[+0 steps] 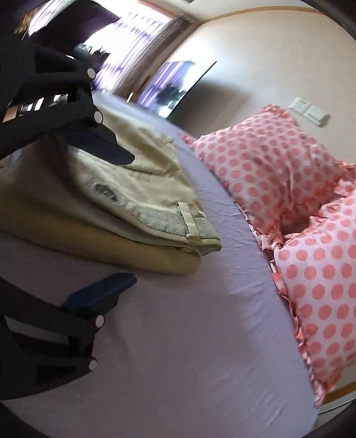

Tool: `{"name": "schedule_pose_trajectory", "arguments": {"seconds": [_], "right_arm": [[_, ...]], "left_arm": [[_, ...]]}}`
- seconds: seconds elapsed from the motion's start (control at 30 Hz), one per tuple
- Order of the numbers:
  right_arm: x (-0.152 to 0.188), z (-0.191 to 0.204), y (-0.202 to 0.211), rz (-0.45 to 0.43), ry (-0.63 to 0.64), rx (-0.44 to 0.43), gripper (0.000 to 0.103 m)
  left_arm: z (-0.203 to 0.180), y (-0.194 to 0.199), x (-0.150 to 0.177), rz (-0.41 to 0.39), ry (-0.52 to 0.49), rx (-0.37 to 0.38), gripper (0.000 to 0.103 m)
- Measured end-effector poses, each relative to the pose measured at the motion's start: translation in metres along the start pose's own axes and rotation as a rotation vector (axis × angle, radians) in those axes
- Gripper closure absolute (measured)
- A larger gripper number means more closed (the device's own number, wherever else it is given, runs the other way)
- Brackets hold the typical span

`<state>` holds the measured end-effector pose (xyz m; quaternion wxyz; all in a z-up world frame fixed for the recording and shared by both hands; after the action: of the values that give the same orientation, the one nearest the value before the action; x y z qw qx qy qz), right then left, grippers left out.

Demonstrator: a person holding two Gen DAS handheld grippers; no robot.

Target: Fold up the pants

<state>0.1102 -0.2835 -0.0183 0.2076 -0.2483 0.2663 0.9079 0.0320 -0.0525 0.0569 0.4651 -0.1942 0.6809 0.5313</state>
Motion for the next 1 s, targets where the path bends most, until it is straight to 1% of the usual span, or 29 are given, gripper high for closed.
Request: {"name": "schedule_pose_trajectory", "arguments": {"seconds": [0.03,0.07,0.1,0.13,0.17,0.2,0.23,0.27,0.37,0.4,0.47,0.5,0.53,0.57,0.6,0.63,0.67,0.7,0.8,0.87,0.93,1.0], "right_arm": [[0.001,0.000,-0.003,0.009,0.012,0.012,0.026],[0.001,0.000,-0.006,0.015,0.026,0.019,0.026],[0.000,0.000,-0.009,0.017,0.040,0.022,0.027],[-0.003,-0.001,-0.011,0.017,0.044,0.023,0.028],[-0.004,-0.002,-0.013,0.018,0.040,0.021,0.031],[-0.007,-0.003,-0.014,0.016,0.035,0.017,0.036],[-0.008,-0.006,-0.015,0.016,0.029,0.014,0.039],[-0.008,-0.008,-0.015,0.016,0.022,0.009,0.044],[-0.013,-0.011,-0.013,0.012,-0.012,-0.039,0.046],[-0.015,-0.011,-0.014,0.014,-0.016,-0.046,0.046],[-0.017,-0.011,-0.017,0.022,-0.001,-0.032,0.047],[-0.016,-0.010,-0.018,0.027,0.010,-0.030,0.050],[-0.015,-0.009,-0.021,0.036,0.013,-0.042,0.057],[-0.012,-0.009,-0.025,0.053,-0.014,-0.095,0.081],[-0.010,-0.010,-0.027,0.062,-0.060,-0.155,0.088],[-0.010,-0.012,-0.027,0.057,-0.105,-0.202,0.089],[-0.011,-0.014,-0.026,0.050,-0.138,-0.235,0.090],[-0.013,-0.013,-0.024,0.042,-0.165,-0.271,0.091],[-0.024,-0.001,-0.021,0.031,-0.170,-0.309,0.092],[-0.040,0.012,-0.020,0.020,-0.148,-0.325,0.093],[-0.066,0.026,-0.021,-0.003,-0.112,-0.345,0.093],[-0.099,0.036,-0.023,-0.042,-0.056,-0.328,0.093]], "left_arm": [[0.043,0.001,-0.004,0.005,0.105,-0.084,0.041],[0.084,-0.007,-0.006,0.034,0.186,-0.191,0.041],[0.116,-0.016,0.001,0.089,0.241,-0.273,0.041],[0.139,-0.025,0.008,0.147,0.280,-0.312,0.041],[0.157,-0.035,0.018,0.208,0.328,-0.302,0.041],[0.166,-0.047,0.026,0.257,0.367,-0.251,0.041],[0.171,-0.053,0.029,0.286,0.394,-0.213,0.041],[0.172,-0.063,0.035,0.326,0.422,-0.154,0.041],[0.168,-0.082,0.044,0.377,0.438,-0.112,0.039],[0.167,-0.084,0.045,0.385,0.439,-0.094,0.036],[0.167,-0.093,0.039,0.370,0.457,-0.039,0.030],[0.164,-0.097,0.037,0.363,0.478,0.012,0.029],[0.169,-0.101,0.034,0.360,0.496,0.036,0.029],[0.171,-0.105,0.032,0.358,0.520,0.073,0.032],[0.172,-0.112,0.029,0.363,0.547,0.106,0.053],[0.174,-0.117,0.032,0.385,0.587,0.134,0.084],[0.173,-0.120,0.034,0.403,0.620,0.182,0.091],[0.173,-0.120,0.034,0.403,0.633,0.186,0.093],[0.166,-0.111,0.019,0.370,0.573,0.122,0.096],[0.165,-0.104,0.003,0.340,0.565,0.122,0.097],[0.166,-0.101,-0.025,0.292,0.523,0.092,0.097],[0.171,-0.105,-0.054,0.236,0.478,0.037,0.097]]}}
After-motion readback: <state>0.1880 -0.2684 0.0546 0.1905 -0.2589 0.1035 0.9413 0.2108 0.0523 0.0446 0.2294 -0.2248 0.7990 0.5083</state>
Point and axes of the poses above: each gripper's, at about its wrist camera, not at the fingertips, and y roughly against the way its jaws point, z to its left, x to its underside, the point moved 8 cm from there along -y, roughly the way its jaws point, and after that the axes turned 14 degrees about -x, right-handed, at the moved point
